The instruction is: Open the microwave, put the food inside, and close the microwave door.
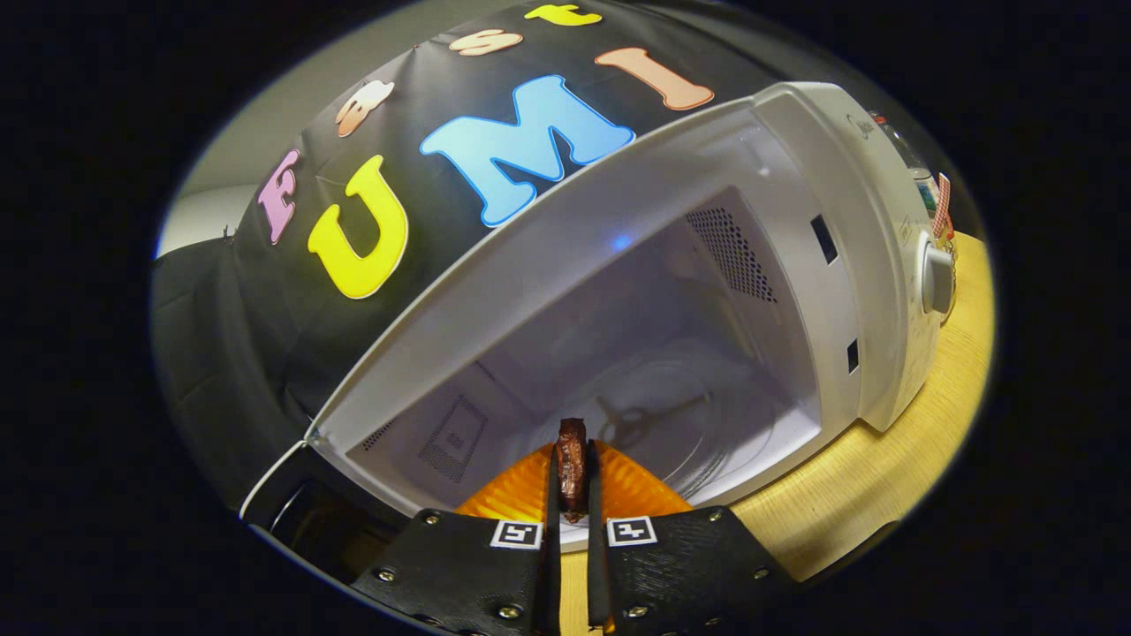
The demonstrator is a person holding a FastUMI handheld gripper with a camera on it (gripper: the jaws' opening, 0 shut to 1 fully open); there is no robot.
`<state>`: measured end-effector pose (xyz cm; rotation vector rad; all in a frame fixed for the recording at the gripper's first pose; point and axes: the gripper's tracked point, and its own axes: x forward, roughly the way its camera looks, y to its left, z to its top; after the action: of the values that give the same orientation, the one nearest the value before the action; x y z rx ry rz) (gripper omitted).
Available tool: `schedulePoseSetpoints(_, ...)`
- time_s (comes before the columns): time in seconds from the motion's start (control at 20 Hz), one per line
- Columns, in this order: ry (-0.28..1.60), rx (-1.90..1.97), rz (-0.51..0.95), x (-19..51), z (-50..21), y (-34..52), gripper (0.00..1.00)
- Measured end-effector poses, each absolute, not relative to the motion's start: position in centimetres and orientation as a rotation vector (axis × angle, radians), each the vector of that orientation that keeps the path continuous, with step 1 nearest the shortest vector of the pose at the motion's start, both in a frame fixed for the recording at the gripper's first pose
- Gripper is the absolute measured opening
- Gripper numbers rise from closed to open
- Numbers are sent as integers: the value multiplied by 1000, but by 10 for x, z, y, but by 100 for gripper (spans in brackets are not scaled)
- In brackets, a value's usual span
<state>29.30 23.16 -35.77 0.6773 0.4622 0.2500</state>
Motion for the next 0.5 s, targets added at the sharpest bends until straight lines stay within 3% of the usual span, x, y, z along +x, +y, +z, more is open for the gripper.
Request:
schedulePoseSetpoints(0.15,487,675,208,305,-374,227,14)
schedulePoseSetpoints(0.35,535,630,160,314,-390,218,35)
schedulePoseSetpoints(0.4,530,590,141,316,-392,212,43)
schedulePoseSetpoints(0.5,506,512,119,319,-392,206,70)
